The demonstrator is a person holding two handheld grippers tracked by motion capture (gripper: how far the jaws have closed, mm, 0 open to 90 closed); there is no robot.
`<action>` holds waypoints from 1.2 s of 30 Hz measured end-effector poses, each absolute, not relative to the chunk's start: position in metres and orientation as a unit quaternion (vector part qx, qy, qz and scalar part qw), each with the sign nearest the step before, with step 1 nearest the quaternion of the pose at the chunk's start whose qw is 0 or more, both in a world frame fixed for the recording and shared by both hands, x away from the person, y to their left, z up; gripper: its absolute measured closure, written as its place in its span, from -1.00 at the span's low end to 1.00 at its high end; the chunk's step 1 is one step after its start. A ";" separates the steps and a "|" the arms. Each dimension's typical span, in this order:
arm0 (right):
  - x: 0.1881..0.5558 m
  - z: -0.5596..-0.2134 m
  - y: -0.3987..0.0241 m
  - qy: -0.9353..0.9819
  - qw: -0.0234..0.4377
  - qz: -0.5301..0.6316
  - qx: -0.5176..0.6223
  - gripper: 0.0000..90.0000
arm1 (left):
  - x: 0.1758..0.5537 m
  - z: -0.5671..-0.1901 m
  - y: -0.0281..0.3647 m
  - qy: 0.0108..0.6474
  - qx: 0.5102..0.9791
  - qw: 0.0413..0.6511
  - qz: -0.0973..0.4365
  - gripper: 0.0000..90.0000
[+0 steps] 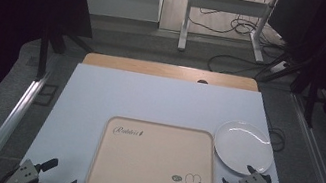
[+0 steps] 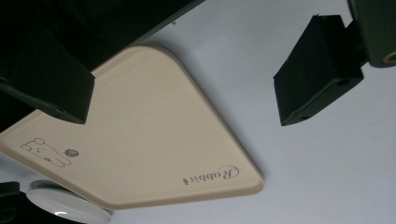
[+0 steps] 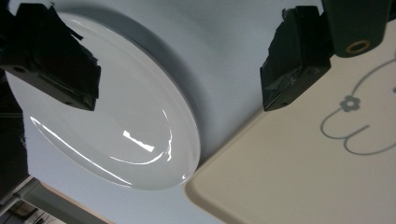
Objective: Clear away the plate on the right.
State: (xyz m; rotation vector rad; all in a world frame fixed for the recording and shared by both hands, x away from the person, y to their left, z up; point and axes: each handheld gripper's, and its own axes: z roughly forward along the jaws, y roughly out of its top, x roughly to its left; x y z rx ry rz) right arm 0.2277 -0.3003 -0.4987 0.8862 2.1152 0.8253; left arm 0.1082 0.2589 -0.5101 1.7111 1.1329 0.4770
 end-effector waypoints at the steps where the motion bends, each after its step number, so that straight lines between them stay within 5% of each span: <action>1: 0.228 -0.499 -0.300 0.816 0.348 0.313 0.339 -0.68 | 0.108 -0.510 0.259 0.467 0.706 0.495 0.197 -0.90; 36: 0.241 -0.517 -0.284 0.868 0.454 0.068 0.187 0.07 | 0.108 -0.510 0.259 0.467 0.706 0.495 0.197 -0.90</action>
